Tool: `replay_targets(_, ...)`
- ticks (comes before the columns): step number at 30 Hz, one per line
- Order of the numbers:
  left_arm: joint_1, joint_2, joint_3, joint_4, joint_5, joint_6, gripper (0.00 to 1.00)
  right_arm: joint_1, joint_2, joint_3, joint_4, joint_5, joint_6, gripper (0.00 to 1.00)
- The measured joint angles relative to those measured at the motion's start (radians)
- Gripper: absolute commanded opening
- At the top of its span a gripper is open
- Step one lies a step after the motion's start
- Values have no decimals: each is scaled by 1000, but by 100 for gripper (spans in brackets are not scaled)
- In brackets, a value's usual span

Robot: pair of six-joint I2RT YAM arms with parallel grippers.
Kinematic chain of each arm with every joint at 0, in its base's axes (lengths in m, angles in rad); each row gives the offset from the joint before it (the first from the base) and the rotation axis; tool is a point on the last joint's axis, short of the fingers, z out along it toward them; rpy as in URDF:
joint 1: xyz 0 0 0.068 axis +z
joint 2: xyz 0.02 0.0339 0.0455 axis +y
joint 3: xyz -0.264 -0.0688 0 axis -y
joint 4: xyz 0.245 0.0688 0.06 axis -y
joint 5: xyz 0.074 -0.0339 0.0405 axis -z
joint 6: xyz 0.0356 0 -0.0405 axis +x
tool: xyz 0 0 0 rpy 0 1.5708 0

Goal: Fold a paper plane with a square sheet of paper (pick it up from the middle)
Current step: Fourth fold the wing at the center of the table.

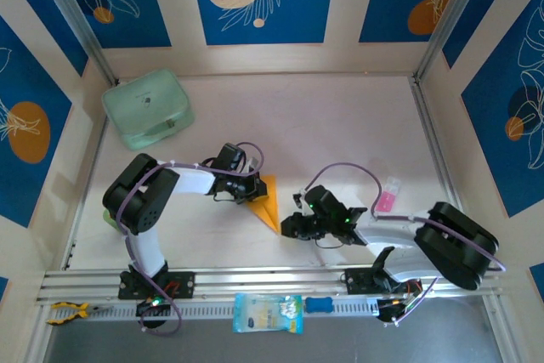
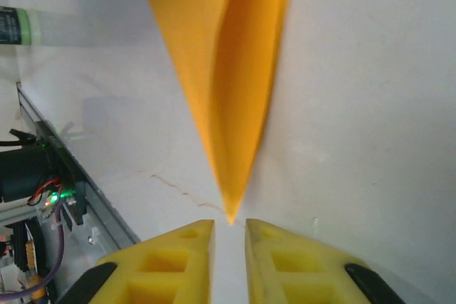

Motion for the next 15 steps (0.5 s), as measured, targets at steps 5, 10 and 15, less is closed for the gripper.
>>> replay_targets(5, 0, 0, 0, 0, 0, 0, 2, -33, -52, 56, -35, -14, -22, 13)
replay_targets(10, 0, 0, 0, 0, 0, 0, 2, -41, 60, 179, -42, -50, -41, 8)
replay_targets(15, 0, 0, 0, 0, 0, 0, 2, -41, 184, 259, -36, -66, -42, 7)
